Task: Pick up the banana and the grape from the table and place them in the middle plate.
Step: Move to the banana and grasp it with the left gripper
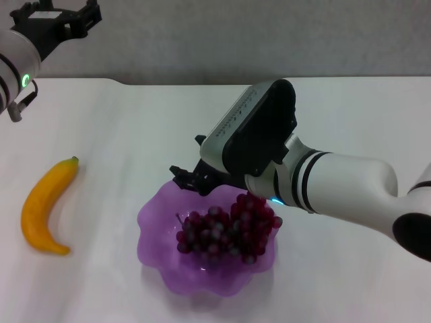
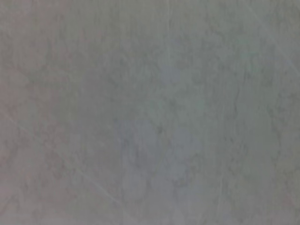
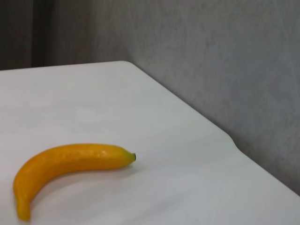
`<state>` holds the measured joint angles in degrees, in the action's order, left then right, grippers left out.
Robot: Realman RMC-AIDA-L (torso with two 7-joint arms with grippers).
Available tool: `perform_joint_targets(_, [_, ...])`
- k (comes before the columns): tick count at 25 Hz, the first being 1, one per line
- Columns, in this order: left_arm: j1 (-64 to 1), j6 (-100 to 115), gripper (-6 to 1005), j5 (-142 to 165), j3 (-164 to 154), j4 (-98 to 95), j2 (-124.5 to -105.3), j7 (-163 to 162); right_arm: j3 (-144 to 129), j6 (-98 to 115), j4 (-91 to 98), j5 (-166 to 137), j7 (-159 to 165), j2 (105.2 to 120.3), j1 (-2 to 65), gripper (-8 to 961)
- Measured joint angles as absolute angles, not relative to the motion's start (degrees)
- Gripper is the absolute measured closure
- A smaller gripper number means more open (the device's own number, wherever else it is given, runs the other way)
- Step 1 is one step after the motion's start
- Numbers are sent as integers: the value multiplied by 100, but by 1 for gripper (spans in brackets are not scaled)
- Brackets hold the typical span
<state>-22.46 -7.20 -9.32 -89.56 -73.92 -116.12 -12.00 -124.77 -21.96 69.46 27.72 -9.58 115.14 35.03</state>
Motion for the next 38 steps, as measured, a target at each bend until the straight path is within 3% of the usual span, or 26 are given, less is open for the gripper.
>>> perform_joint_targets(3, [-2236,-744,199,-932,-8946,-7400,-11612,-1225,-12458,-2095,6958,2770,-957,11510,3470,410])
perform_joint_targets(11, [-2197,-866,199,-941,-8704,-7425,-11626,-1398,-12056,-1989,7068,2720,-997,11490,3373,63])
perform_joint_targets(20, [-2188,-836,199,-930,-8670,-7378,-11628,-1414,-11150,-1481,7441,2297,-1012,11480,2795,66])
perform_joint_targets(26, [-2194,-801,199,-885,-8682,-7368,-11628,-1411,-10450,-1479,7277,2307,-1001,11473,2821,67])
perform_joint_targets(38, [-2182,-752,199,-878,-8674,-7347,-11628,-1406,-10095,1382,6643,2380,-966,11508,2134,69])
